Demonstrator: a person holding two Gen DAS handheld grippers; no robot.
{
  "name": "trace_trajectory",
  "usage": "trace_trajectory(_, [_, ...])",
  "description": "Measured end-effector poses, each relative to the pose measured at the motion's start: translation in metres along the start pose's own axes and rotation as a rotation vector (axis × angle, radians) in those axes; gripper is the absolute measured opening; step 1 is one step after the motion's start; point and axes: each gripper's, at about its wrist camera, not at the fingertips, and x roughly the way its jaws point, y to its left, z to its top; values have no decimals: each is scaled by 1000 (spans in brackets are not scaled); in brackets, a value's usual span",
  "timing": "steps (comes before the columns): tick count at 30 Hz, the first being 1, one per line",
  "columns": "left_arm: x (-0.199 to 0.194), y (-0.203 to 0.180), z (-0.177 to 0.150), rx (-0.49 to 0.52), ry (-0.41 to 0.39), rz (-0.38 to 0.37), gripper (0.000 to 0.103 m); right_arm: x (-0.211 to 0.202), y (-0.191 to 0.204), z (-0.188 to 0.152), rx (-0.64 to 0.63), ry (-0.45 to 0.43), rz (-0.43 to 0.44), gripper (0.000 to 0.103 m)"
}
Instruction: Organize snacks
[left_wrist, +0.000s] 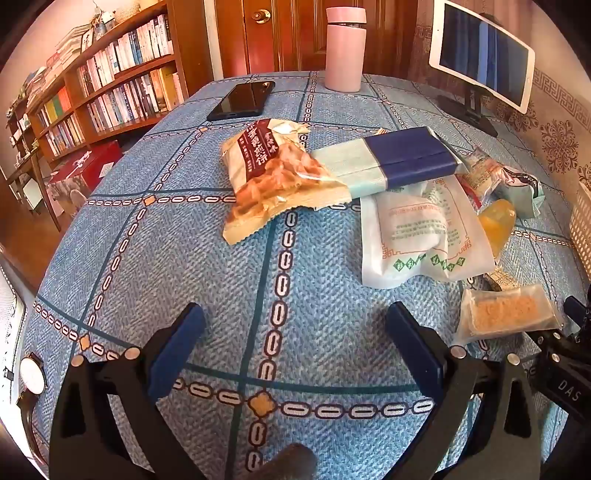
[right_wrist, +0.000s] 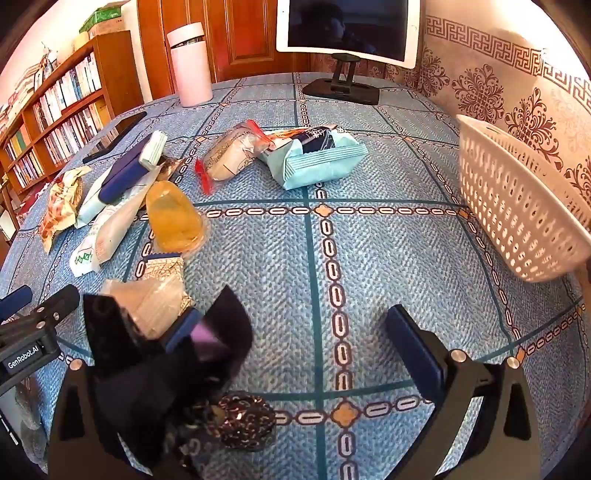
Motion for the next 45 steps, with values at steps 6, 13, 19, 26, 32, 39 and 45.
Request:
trace_trajectory(6, [0, 0, 0, 0, -1, 2, 100, 0, 0, 0, 0, 1, 0, 98])
trace_trajectory(13, [-3, -2, -2, -4, -2, 6, 100, 0, 0, 0, 0, 2, 0, 98])
trace_trajectory(19, [-7, 1, -1, -6, 2, 6, 100, 0, -1, -1, 7, 2, 1, 98])
trace_trajectory(26, [-10, -1, -9, 45, 33, -30, 100, -10, -38, 2, 145, 33, 304, 98])
trace_trajectory(32, [-19, -1, -21, 79, 30, -49, 100, -16, -78, -13, 276, 62, 647, 98])
trace_trajectory(39, [-22, -2, -27, 91, 26, -60, 100, -68, -59, -38, 1, -87, 281, 98])
trace_trajectory(45, [-22, -2, -25, 91, 24, -62, 100, -61, -35, -46, -110, -30, 166, 98])
